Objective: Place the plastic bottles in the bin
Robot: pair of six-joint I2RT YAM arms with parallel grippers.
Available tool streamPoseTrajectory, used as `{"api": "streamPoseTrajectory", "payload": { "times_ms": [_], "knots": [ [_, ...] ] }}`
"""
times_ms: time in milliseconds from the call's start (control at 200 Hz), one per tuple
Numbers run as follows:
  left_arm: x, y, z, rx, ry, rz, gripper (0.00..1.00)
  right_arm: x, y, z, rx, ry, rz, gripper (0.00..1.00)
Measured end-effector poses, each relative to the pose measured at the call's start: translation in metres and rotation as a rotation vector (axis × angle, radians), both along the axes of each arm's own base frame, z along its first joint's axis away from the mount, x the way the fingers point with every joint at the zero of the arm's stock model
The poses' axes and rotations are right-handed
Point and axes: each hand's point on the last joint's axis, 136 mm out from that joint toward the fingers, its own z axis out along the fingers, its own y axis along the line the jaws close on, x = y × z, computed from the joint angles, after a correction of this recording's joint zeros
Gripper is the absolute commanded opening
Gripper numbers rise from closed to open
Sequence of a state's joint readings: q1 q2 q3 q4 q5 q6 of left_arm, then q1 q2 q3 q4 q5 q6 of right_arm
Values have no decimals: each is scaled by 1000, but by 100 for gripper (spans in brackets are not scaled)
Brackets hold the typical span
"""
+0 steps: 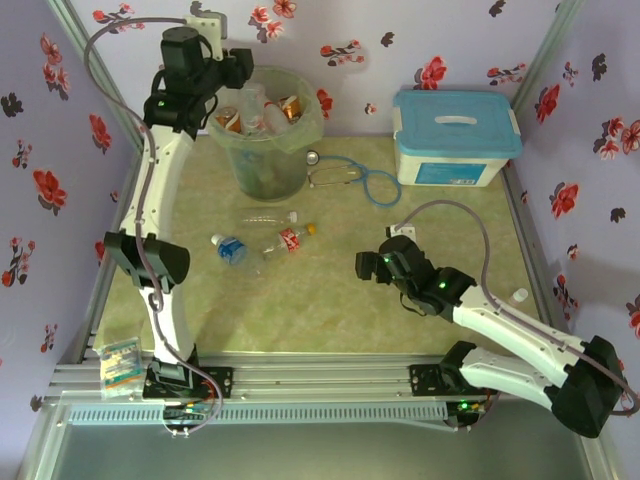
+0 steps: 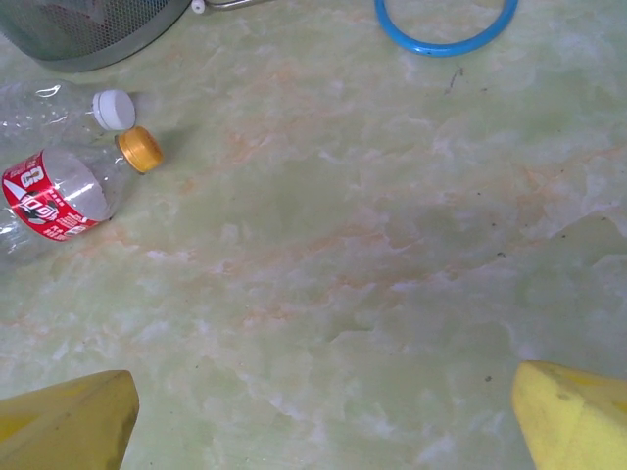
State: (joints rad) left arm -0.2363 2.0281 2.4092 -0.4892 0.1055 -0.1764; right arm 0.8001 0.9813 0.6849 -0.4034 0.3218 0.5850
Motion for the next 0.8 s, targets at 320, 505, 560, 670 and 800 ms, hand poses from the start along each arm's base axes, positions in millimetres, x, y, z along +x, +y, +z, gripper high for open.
{"api": "streamPoseTrajectory", "payload": {
  "times_ms": [320,505,560,670,800],
  "knots": [
    [57,-13,-140,35,260,11,29,0,0,5,15,-13,0,98],
    [68,-10,-152,30,269,33,28,-1,-1,10,29,-27,0,98],
    [67,-10,-151,27,274,34,29,-2,-1,12,33,-32,1,98],
    [66,-10,-152,22,281,36,37,-2,-2,13,36,-34,0,98],
    [58,-9,-146,23,287,32,54,-2,-2,11,32,-31,1,98]
  ]
}}
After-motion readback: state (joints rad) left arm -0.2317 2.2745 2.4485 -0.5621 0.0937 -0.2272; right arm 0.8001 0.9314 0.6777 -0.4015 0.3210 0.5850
